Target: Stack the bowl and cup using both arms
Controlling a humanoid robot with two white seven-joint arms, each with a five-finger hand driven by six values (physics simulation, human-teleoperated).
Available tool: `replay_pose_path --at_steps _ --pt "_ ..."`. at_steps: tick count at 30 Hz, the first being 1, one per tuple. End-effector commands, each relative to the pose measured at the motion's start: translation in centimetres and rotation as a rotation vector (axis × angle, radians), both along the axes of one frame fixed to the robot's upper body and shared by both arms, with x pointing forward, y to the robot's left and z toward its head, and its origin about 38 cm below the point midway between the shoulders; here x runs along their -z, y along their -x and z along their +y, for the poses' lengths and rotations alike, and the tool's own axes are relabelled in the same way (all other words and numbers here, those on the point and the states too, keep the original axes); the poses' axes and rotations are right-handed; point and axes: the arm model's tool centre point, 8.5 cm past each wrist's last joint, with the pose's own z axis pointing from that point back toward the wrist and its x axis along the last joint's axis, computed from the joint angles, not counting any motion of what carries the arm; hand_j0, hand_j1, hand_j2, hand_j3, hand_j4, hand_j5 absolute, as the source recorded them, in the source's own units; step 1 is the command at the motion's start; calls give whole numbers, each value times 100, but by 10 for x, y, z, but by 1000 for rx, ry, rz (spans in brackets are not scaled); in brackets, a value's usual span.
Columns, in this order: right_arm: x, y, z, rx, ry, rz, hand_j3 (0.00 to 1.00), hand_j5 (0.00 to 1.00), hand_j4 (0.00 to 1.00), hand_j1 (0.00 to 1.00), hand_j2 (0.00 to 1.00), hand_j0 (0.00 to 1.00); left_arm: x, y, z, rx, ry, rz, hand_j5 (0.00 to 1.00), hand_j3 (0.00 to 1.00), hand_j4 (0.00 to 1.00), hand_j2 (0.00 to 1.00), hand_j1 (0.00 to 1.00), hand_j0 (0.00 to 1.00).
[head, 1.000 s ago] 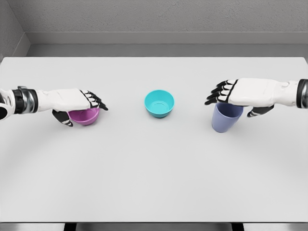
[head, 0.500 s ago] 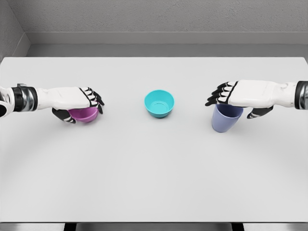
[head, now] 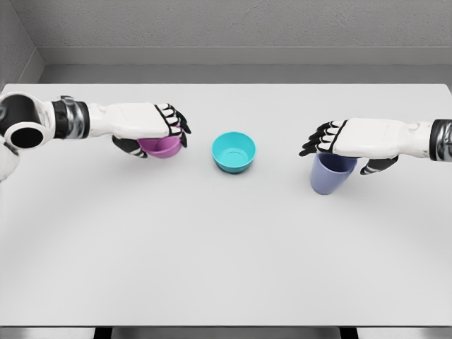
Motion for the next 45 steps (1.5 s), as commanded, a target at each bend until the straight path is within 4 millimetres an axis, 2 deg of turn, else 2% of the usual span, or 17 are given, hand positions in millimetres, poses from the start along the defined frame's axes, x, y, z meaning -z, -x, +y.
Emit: replay_pose_path --at_steps 1,5,8,10,12,15,17,22,29,31,41,45 --pt "0 -1 0 3 -7 2 100 100 100 100 100 100 2 2 -29 49 31 14 61 61 61 61 61 61" --pt "0 -1 1 2 -9 2 100 100 100 100 100 100 -20 -2 -64 109 73 -27 61 61 61 61 61 61" --pt "2 -1 2 0 -5 6 100 100 100 100 100 100 -24 0 -86 147 101 -32 61 61 61 61 61 61" --pt "2 -1 2 0 -5 6 100 100 100 100 100 100 -23 -1 -89 150 103 -30 61 61 61 61 61 61" --pt "2 -1 1 2 -5 7 100 100 100 100 100 100 -28 1 -107 180 122 -36 61 61 61 61 61 61" --pt "2 -1 1 2 -1 5 100 100 100 100 100 100 -22 0 -121 191 105 -39 61 61 61 61 61 61" --pt "2 -1 1 2 -1 5 100 100 100 100 100 100 -15 -6 -123 174 90 -30 61 61 61 61 61 61" --pt "4 -1 0 6 2 9 100 100 100 100 100 100 -5 -4 -127 185 33 -43 61 61 61 61 61 61" --pt "11 -3 4 2 5 19 100 100 100 100 100 100 -4 -4 -127 185 27 -44 62 62 62 62 62 62" --pt "11 -4 3 5 7 19 100 100 100 100 100 100 3 -10 -126 163 19 -29 62 62 62 62 62 62" --pt "17 -4 5 3 7 31 100 100 100 100 100 100 12 -10 -128 160 1 -13 63 63 63 63 63 63" --pt "19 -4 6 2 8 37 100 100 100 100 100 100 13 -11 -128 159 1 -11 74 74 74 74 74 74"
